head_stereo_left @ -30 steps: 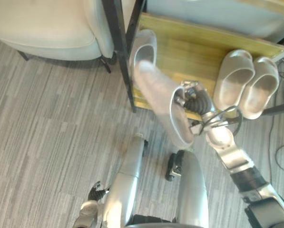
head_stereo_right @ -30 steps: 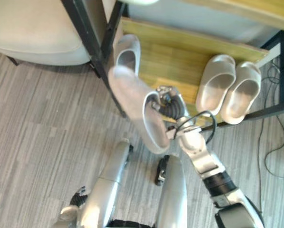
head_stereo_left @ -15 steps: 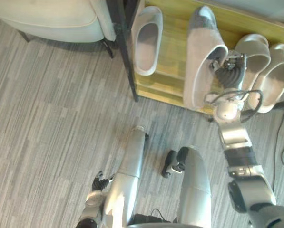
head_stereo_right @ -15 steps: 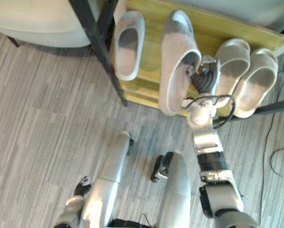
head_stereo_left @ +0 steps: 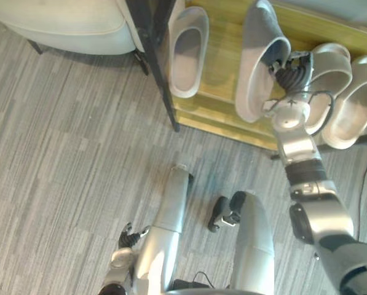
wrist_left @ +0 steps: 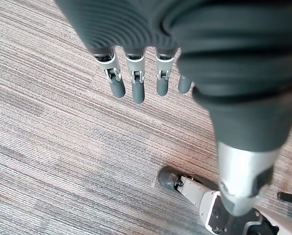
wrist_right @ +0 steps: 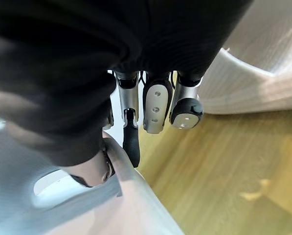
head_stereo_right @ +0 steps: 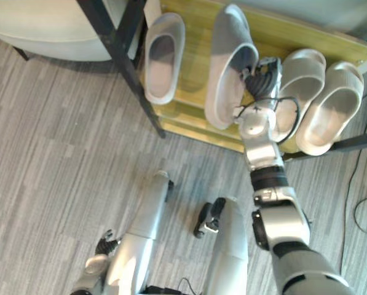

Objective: Organize the slippers on the shoe rack

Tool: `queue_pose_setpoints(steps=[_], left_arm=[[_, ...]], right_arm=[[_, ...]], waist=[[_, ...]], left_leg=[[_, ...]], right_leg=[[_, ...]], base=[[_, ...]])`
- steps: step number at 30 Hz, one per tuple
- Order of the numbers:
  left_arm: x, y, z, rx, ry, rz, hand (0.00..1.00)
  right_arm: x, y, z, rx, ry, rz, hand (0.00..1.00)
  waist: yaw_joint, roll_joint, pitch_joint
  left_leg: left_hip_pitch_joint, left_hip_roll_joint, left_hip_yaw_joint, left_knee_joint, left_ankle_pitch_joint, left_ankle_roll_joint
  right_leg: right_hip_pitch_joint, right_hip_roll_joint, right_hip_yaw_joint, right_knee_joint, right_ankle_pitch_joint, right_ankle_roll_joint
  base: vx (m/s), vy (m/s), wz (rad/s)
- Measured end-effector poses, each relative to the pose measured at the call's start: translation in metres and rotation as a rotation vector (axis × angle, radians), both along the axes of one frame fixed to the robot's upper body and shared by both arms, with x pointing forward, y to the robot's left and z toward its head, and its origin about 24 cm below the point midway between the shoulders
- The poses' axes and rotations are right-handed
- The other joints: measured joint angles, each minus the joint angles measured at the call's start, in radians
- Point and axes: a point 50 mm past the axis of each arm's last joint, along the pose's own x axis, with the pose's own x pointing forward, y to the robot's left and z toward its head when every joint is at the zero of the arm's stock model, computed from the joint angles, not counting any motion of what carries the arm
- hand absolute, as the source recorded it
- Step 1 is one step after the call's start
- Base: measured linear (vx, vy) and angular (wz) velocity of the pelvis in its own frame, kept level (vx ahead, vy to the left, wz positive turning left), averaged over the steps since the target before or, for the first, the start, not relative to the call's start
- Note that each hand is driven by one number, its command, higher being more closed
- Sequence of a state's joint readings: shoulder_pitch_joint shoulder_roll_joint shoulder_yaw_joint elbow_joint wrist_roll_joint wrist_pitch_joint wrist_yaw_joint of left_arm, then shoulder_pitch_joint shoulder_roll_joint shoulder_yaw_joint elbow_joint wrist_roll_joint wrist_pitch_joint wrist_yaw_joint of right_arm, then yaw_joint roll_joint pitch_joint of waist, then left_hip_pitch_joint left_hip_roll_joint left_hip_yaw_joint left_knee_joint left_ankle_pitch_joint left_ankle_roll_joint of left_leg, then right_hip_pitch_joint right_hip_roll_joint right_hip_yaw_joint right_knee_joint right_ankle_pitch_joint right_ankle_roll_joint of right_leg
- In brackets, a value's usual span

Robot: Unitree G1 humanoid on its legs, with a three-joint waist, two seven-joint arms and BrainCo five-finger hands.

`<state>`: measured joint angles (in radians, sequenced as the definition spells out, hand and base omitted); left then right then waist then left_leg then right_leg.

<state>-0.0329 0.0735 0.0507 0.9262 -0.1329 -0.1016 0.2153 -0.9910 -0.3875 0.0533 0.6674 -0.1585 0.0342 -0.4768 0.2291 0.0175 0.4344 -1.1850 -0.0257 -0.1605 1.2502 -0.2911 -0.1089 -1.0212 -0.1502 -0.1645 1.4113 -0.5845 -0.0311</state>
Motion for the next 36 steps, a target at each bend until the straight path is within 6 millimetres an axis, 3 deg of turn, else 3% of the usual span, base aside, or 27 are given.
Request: queue_pose_setpoints(steps=[4,5,11,28,33,36], left_arm=[[0.001,-0.001,0.0,-0.003,-0.002,0.009,0.0],[0.001,-0.001,0.0,0.001,0.001,0.013,0.0],[0.001,-0.003,-0.001,-0.011,0.004,0.03,0.0],[0.003,-0.003,-0.001,-0.012,0.004,0.031,0.0],[0.004,-0.003,0.0,-0.013,0.001,0.03,0.0],[0.006,-0.004,0.001,-0.015,-0.004,0.029,0.0]], right_arm=[[0.008,0.009,-0.003,0.015,0.045,0.008,1.0],[0.01,0.015,-0.004,0.01,0.059,0.017,0.0],[0.014,0.02,-0.003,0.043,0.074,0.032,0.0],[0.016,0.03,-0.006,0.172,0.079,0.086,0.0],[0.01,0.034,0.006,0.174,0.0,0.125,0.0],[0.002,0.036,0.002,0.175,-0.035,0.15,0.0]], waist=[[0.007,0.001,-0.001],[0.008,0.005,-0.004],[0.028,0.007,-0.023],[0.029,0.007,-0.023],[0.026,0.007,-0.023],[0.024,0.005,-0.021]], left_leg=[[-0.006,-0.001,-0.004,-0.009,0.004,-0.007],[-0.012,-0.002,-0.011,-0.01,0.006,-0.011],[-0.037,-0.005,-0.032,-0.015,0.013,-0.023],[-0.027,-0.004,-0.043,-0.05,0.025,-0.042],[-0.014,0.0,-0.041,-0.055,0.025,-0.042],[0.011,0.002,-0.04,-0.076,0.026,-0.043]], right_leg=[[-0.009,0.0,-0.004,-0.001,0.0,-0.006],[-0.012,0.0,-0.011,-0.002,-0.001,-0.008],[-0.03,0.0,-0.035,0.0,-0.006,-0.023],[-0.027,0.002,-0.046,-0.02,-0.007,-0.032],[-0.017,0.007,-0.043,-0.026,-0.006,-0.031],[0.006,0.01,-0.043,-0.047,-0.003,-0.026]], base=[[-0.01,-0.009,0.02],[-0.02,-0.025,0.06],[-0.01,-0.028,0.07],[0.0,-0.005,0.01],[0.0,0.0,0.0],[0.0,0.0,0.0]])
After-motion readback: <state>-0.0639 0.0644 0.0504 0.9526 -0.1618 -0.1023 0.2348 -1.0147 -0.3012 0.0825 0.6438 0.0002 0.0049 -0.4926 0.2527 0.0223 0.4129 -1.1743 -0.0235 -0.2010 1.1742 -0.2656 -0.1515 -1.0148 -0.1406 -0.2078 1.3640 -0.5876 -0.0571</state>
